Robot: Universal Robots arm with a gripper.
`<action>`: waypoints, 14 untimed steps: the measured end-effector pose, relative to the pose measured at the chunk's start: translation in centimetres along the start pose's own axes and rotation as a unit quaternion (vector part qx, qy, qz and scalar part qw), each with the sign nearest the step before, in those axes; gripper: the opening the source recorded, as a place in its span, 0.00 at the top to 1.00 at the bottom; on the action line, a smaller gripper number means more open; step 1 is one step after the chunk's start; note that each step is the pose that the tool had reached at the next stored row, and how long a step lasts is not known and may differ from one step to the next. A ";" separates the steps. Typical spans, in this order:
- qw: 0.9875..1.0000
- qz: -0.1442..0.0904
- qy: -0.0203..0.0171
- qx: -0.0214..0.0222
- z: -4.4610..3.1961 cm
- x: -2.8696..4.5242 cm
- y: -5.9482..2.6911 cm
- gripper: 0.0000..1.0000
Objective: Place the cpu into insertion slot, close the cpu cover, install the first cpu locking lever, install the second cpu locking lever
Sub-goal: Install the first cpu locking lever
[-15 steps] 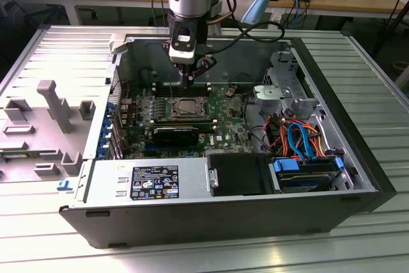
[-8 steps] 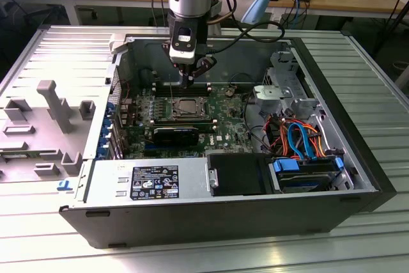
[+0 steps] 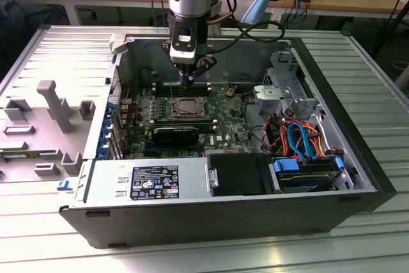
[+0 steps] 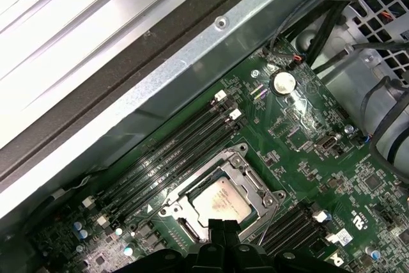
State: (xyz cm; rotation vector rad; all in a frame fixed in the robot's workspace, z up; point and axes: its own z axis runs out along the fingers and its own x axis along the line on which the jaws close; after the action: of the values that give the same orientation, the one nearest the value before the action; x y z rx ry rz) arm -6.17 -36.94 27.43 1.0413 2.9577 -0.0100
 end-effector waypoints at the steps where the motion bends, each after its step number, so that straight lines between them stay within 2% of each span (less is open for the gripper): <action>1: 1.000 0.000 0.000 0.000 0.00 0.00 0.00 0.89; 14: 1.000 -0.009 0.000 0.000 0.00 0.00 0.00 0.89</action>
State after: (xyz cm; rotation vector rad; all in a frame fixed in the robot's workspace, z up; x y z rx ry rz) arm -6.17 -36.94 27.43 1.0153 2.9666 -0.0099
